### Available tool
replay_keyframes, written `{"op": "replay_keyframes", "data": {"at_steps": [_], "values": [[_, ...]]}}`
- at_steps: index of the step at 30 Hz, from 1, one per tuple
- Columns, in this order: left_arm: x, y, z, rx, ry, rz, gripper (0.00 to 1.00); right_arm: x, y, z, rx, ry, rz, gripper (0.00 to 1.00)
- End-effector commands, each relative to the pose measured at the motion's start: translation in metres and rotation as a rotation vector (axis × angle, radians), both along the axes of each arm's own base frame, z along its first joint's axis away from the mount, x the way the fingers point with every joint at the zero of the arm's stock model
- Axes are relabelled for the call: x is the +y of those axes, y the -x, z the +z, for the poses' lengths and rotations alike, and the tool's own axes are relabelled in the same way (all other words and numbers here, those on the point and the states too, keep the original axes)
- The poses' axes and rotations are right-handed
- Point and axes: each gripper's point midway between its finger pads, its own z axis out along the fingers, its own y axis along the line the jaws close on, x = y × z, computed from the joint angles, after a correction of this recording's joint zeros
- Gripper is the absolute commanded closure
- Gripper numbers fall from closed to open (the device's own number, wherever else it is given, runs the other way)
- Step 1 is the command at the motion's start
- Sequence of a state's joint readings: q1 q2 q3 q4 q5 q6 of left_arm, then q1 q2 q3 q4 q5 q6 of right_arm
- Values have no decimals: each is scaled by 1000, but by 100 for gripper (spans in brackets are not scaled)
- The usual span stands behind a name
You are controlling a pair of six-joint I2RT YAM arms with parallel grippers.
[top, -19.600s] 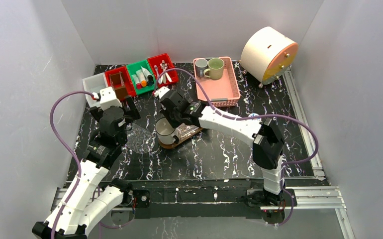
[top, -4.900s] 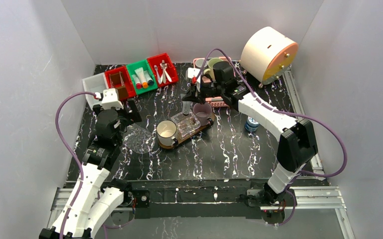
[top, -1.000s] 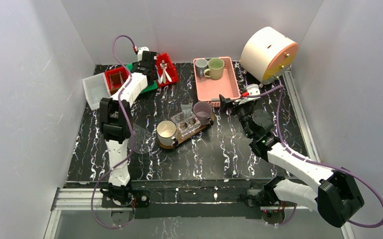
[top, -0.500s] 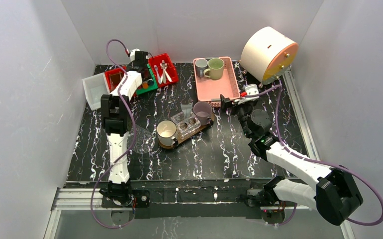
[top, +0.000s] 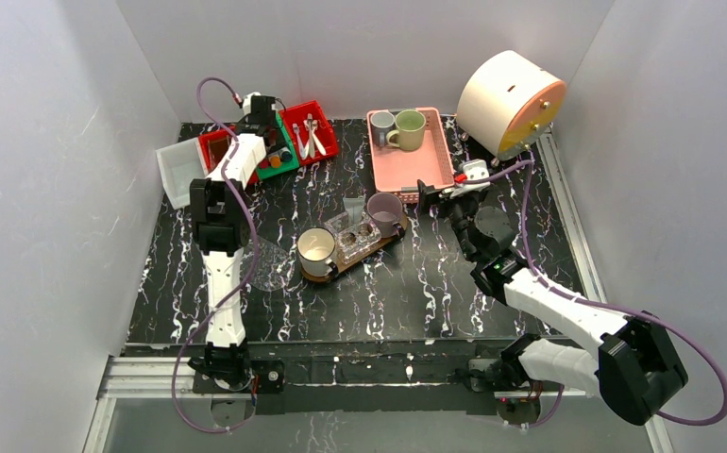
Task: Prepare toiletry sets of a toothbrush and toothpaste on the tray
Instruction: Pick up the toothbrush from the storage box.
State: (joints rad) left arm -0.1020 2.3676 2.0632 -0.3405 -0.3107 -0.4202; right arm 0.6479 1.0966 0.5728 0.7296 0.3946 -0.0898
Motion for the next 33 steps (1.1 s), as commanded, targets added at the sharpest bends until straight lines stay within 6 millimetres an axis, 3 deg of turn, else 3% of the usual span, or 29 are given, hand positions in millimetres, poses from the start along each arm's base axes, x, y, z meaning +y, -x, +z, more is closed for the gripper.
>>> {"op": "replay_keyframes", "data": {"at_steps": [1, 7, 12, 19, 23, 33], "values": [[-3, 15, -36, 113, 69, -7, 58, -4, -2, 11, -38, -24, -23, 1], [-2, 14, -29, 105, 126, -10, 70, -4, -2, 9, -35, -26, -20, 1], [-2, 10, 1, 46, 149, -17, 78, -3, -1, 11, -37, -29, -18, 1], [-5, 7, 60, -70, 162, -36, 80, 0, 0, 15, -42, -29, 2, 1], [-7, 11, 83, -129, 166, -60, 80, 3, 2, 15, -36, -29, 21, 1], [-24, 29, 111, -244, 195, -199, 85, 16, 4, 23, 23, -65, 85, 1]]}}
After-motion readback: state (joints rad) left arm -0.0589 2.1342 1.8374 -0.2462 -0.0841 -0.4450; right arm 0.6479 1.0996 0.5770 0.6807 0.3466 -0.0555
